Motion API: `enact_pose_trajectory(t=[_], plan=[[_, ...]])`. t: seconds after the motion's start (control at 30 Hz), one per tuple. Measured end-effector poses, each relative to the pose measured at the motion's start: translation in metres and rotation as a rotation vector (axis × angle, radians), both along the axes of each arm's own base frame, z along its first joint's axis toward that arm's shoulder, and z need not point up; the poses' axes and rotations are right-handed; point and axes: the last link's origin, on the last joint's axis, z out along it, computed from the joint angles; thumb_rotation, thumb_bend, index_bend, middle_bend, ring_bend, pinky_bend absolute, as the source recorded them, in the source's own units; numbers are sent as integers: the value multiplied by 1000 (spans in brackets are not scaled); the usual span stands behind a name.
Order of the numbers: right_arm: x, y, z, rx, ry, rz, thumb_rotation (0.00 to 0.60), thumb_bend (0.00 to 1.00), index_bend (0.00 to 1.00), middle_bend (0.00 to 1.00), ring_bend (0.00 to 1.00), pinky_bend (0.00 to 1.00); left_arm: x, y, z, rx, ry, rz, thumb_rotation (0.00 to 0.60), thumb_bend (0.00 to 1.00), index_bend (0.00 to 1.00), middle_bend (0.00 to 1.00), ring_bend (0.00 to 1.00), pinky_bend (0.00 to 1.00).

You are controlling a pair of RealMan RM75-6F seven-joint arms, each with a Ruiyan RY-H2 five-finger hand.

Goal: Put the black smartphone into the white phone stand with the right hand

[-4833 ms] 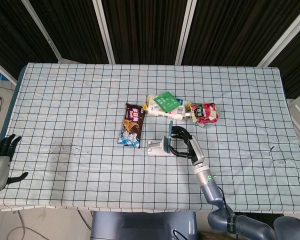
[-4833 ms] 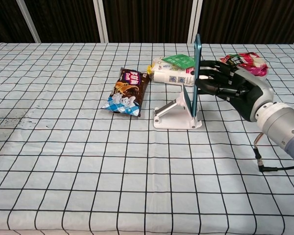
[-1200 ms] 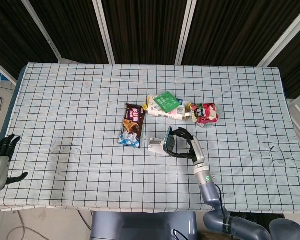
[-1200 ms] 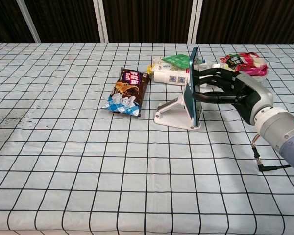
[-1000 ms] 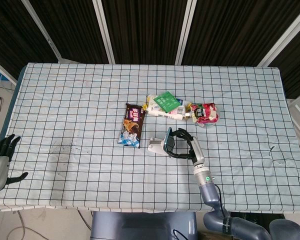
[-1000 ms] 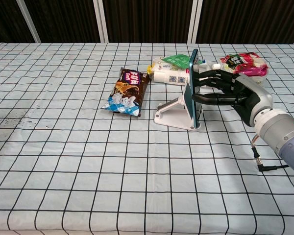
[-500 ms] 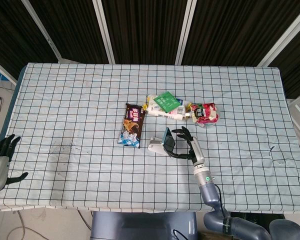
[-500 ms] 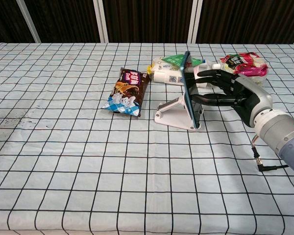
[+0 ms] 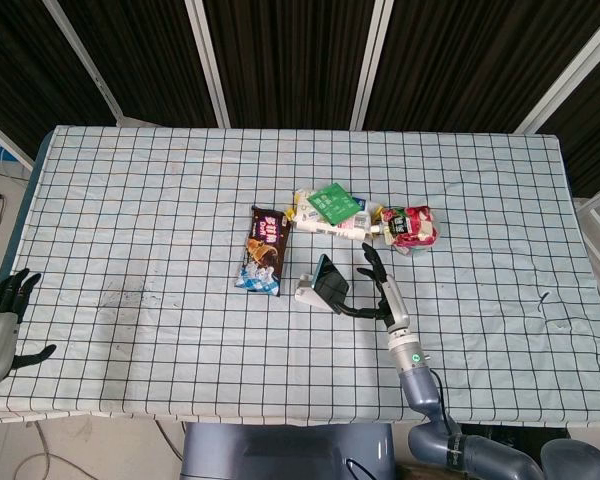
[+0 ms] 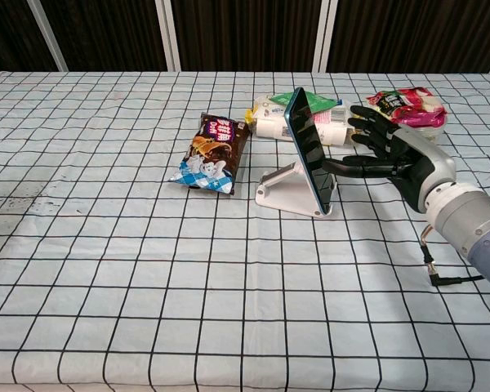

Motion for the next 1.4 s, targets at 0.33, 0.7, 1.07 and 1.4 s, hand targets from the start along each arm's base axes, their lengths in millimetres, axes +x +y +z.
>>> enact_pose_trajectory(t=[0.33,0.7,1.07,1.4], plan=[[-8,4,22,-26,85,54,600,46,0,0,0,152,1,0,1,2,-8,-3,600,0,0,0,0,0],[-29,3,97,-131,229,39,600,64,0,0,0,152,3,0,2,9,-22,-19,600,0,0,0,0,0],[-64,29,189,-180,753,30,600,75,0,0,0,152,3,-2,4,13,7,-36,600,0,0,0,0,0],[-108,104,229,-222,1271,-9,600,90,0,0,0,145,3,-2,4,33,16,-33,600,0,0,0,0,0]])
